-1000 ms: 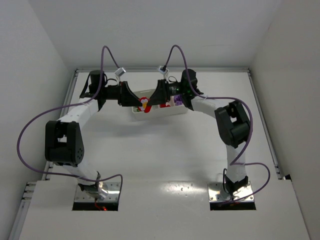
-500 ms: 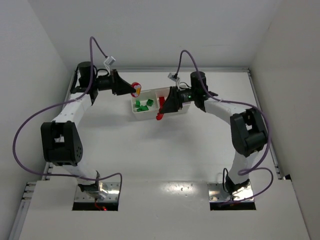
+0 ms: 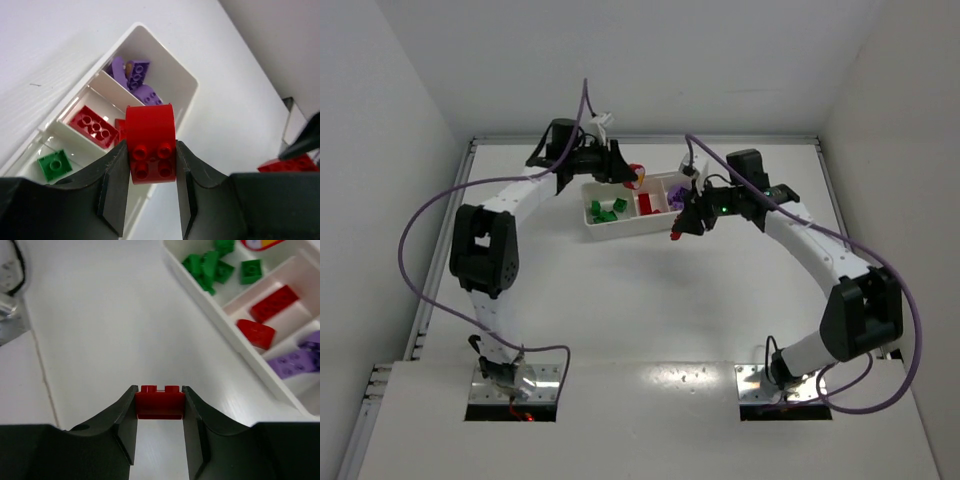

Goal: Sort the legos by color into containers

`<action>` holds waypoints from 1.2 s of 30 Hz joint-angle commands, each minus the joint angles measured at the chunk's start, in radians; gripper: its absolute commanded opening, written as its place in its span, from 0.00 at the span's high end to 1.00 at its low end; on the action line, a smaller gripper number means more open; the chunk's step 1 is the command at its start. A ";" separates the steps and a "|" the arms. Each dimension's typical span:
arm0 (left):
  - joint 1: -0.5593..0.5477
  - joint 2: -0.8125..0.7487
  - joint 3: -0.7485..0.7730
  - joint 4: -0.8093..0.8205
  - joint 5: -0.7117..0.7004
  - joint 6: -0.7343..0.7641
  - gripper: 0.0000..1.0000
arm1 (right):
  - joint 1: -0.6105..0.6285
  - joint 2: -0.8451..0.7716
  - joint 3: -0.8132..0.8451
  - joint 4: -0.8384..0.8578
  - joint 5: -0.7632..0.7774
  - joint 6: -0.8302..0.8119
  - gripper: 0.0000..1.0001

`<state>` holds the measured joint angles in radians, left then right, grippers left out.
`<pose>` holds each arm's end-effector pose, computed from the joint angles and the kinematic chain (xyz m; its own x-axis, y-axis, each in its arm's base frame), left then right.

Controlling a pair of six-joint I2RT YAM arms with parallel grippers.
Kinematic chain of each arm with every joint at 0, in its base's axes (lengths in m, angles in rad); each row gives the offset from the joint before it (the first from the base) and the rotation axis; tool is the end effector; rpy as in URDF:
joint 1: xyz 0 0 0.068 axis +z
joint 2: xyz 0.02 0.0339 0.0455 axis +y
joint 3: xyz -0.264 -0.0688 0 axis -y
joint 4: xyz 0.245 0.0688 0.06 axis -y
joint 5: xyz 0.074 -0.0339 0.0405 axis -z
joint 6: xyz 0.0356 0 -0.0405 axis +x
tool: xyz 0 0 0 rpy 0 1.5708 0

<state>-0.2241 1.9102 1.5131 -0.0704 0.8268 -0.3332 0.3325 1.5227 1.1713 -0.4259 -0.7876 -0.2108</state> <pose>0.4277 -0.1243 0.2788 -0.6739 -0.0736 -0.7351 0.6037 0.5188 -0.6053 0.3024 0.1311 0.2797 -0.5002 -0.3289 -0.8010 -0.8308 0.4430 0.3369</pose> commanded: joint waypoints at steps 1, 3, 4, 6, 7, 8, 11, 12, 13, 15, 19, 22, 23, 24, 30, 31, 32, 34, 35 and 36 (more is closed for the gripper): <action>-0.056 0.050 0.090 -0.020 -0.152 0.014 0.96 | -0.018 -0.053 -0.010 0.055 0.175 0.002 1.00; -0.076 0.102 0.133 -0.020 -0.204 0.025 0.95 | -0.029 -0.053 -0.019 0.055 0.226 0.013 1.00; -0.086 0.121 0.147 -0.032 -0.227 0.025 0.94 | -0.038 -0.053 -0.019 0.055 0.235 0.013 1.00; -0.095 0.156 0.186 -0.032 -0.253 0.016 0.91 | -0.038 -0.062 -0.019 0.055 0.245 0.013 1.00; -0.095 0.194 0.200 -0.046 -0.253 0.007 0.90 | -0.049 -0.062 -0.019 0.055 0.245 0.013 1.00; -0.104 0.211 0.211 -0.057 -0.265 0.006 0.88 | -0.049 -0.062 -0.019 0.055 0.245 0.013 1.00; -0.115 0.248 0.223 -0.066 -0.302 -0.003 0.82 | -0.058 -0.062 -0.019 0.055 0.245 0.013 1.00; -0.115 0.248 0.223 -0.066 -0.311 -0.003 0.80 | -0.058 -0.050 -0.019 0.064 0.245 0.013 1.00; -0.126 0.248 0.223 -0.066 -0.311 -0.003 0.75 | -0.058 -0.050 -0.019 0.064 0.245 0.013 1.00; -0.126 0.257 0.223 -0.075 -0.328 0.006 0.65 | -0.058 -0.021 -0.010 0.075 0.245 0.024 1.00; -0.126 0.248 0.214 -0.075 -0.293 0.006 0.38 | -0.058 0.031 0.028 0.111 0.245 0.054 1.00; -0.126 0.196 0.191 -0.033 -0.201 0.016 0.33 | -0.058 0.083 0.088 0.142 0.226 0.085 1.00; -0.126 0.181 0.191 -0.022 -0.174 0.007 0.25 | -0.049 0.097 0.102 0.157 0.226 0.085 1.00; -0.126 0.164 0.191 -0.013 -0.128 0.006 0.23 | -0.049 0.109 0.116 0.171 0.226 0.096 1.00; -0.083 -0.051 0.176 -0.012 -0.120 0.006 0.21 | -0.039 0.217 0.270 0.257 0.257 0.204 1.00; -0.067 -0.075 0.155 -0.003 -0.132 0.006 0.20 | -0.029 0.234 0.290 0.257 0.257 0.205 1.00; -0.031 -0.097 0.141 -0.003 -0.132 0.006 0.18 | -0.029 0.252 0.310 0.269 0.257 0.217 1.00; 0.014 -0.155 0.108 -0.012 -0.132 0.006 0.12 | -0.018 0.318 0.363 0.279 0.267 0.217 1.00; 0.038 -0.174 0.064 -0.012 -0.132 0.006 0.08 | -0.009 0.341 0.378 0.279 0.268 0.217 1.00; 0.083 -0.207 0.041 -0.012 -0.123 0.006 0.01 | 0.000 0.388 0.411 0.279 0.268 0.226 1.00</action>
<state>-0.2459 1.7733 1.6283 -0.0975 0.6857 -0.3260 0.3058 1.8317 1.5074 -0.2012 -0.5266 -0.0254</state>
